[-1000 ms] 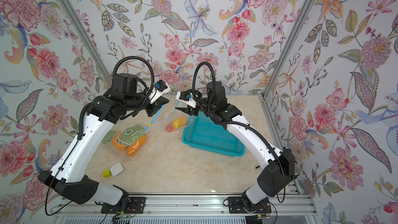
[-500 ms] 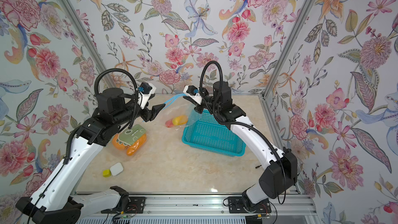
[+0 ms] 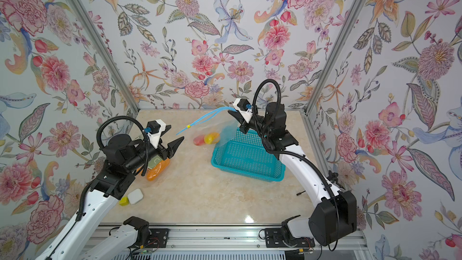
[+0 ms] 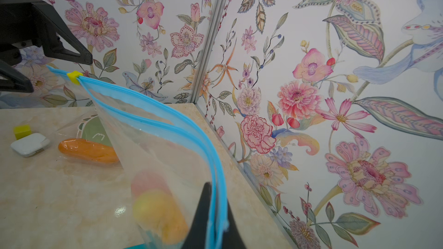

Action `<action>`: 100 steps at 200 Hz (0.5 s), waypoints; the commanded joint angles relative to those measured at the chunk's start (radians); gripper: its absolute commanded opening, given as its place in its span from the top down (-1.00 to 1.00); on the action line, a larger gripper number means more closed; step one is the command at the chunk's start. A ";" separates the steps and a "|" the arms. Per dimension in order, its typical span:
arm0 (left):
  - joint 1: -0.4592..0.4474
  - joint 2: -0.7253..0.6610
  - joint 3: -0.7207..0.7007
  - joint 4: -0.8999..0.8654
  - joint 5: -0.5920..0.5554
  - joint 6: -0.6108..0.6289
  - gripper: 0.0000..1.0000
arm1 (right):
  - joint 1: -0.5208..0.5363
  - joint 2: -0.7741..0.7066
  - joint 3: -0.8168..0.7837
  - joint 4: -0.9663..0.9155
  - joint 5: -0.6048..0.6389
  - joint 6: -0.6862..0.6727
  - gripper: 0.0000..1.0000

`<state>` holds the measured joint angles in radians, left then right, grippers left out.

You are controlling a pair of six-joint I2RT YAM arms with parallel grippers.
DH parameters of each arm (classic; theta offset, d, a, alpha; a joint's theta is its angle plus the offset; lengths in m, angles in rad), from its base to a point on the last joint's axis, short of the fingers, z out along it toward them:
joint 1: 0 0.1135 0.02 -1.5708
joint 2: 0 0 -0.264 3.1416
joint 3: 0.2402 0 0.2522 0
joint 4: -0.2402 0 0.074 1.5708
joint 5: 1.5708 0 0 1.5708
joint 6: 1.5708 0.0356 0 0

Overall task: Place the mango in a zip-top bag and seal the zipper
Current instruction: Adjust the zipper food storage bag at the center of the board.

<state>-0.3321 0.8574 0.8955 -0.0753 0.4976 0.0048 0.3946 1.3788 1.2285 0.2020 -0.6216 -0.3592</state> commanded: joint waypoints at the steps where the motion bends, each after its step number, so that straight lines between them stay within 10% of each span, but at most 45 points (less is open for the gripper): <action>1: 0.008 -0.011 0.002 0.043 0.080 0.060 -0.42 | -0.007 -0.023 -0.008 0.042 -0.021 0.016 1.00; 48: 0.011 0.071 0.056 0.018 0.063 0.084 0.03 | -0.008 -0.021 -0.005 0.042 -0.023 0.016 1.00; 100: 0.012 0.098 0.115 -0.006 0.061 0.100 0.05 | -0.008 -0.019 -0.002 0.036 -0.029 0.017 1.00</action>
<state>-0.3275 0.9653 0.9615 -0.0834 0.5434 0.0830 0.3908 1.3788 1.2282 0.2066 -0.6250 -0.3504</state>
